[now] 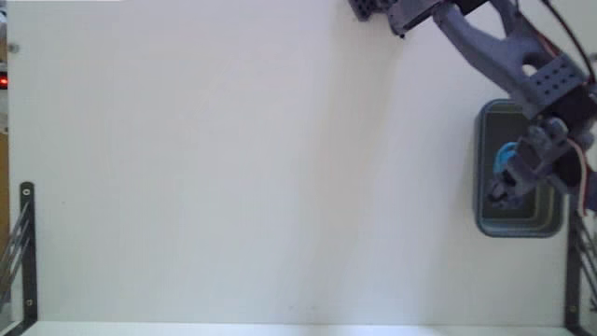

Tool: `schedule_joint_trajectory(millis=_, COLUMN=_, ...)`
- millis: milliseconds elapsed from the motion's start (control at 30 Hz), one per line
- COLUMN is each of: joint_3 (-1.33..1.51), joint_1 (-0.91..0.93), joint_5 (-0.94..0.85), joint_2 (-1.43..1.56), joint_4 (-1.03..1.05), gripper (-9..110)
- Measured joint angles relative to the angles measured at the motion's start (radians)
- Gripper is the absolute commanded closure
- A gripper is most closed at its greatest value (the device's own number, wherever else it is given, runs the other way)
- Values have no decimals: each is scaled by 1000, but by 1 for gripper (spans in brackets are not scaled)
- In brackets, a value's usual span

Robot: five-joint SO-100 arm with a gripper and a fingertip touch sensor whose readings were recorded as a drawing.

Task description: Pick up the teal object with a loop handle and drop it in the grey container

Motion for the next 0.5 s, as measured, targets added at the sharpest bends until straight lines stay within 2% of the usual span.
schedule_joint_trajectory(millis=200, joint_3=0, joint_1=-2, joint_5=0, joint_2=0, joint_4=0, gripper=34)
schedule_joint_trajectory(millis=233, joint_3=0, joint_1=-2, joint_5=0, joint_2=0, joint_4=0, gripper=-9)
schedule_joint_trajectory(millis=500, joint_3=0, joint_1=-2, joint_5=0, joint_2=0, joint_4=0, gripper=-9)
